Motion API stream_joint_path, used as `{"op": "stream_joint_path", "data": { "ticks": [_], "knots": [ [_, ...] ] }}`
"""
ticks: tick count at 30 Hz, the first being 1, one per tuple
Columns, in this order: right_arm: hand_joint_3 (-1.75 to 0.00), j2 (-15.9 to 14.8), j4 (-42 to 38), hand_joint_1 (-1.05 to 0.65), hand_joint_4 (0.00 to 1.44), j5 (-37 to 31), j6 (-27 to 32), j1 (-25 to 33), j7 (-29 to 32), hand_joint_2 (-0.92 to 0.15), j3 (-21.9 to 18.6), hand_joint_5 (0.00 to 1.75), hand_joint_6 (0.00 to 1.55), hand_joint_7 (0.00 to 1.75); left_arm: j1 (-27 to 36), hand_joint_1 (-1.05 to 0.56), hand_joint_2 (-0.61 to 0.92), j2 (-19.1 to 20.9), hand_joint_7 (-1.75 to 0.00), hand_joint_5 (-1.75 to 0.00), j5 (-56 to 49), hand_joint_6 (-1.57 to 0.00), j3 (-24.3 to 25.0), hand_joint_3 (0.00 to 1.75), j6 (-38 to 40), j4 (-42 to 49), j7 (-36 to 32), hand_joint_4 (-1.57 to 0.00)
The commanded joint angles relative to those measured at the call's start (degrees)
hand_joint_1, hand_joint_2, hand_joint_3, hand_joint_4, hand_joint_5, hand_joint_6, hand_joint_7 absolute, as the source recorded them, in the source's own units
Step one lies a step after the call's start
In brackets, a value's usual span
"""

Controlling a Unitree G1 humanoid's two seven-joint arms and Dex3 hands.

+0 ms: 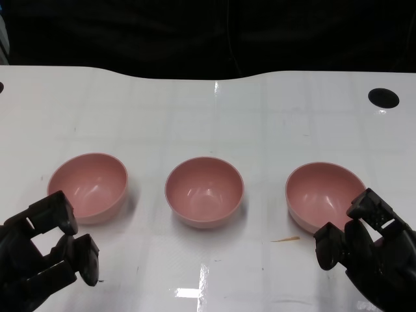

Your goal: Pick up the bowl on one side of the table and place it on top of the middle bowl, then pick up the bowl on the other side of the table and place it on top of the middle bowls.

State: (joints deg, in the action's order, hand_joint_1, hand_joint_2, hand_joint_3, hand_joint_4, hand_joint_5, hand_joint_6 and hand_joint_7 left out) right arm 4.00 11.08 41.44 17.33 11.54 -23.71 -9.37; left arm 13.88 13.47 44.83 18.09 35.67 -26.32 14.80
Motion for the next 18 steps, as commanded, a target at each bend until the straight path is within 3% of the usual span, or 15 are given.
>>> {"op": "stream_joint_path", "data": {
  "ticks": [1, 18],
  "knots": [
    [-1.23, -0.83, -0.48, -0.05, 0.83, 0.36, -0.81, -0.30, -0.68, -0.51, -0.77, 1.75, 0.82, 1.42, -0.50, 0.08, 0.75, 0.76, -1.75, -1.75, -0.07, -0.78, 0.35, 1.42, -0.66, 0.27, 0.49, -0.91],
    [-1.25, -1.14, -0.22, -0.05, 0.83, 0.50, -0.01, -0.30, -0.48, -0.51, -1.00, 1.75, 0.80, 1.46, -0.52, 0.09, 0.76, 0.73, -1.75, -1.75, -0.07, -0.78, 0.20, 1.43, -0.43, -0.11, 0.12, -0.90]
  ]
}}
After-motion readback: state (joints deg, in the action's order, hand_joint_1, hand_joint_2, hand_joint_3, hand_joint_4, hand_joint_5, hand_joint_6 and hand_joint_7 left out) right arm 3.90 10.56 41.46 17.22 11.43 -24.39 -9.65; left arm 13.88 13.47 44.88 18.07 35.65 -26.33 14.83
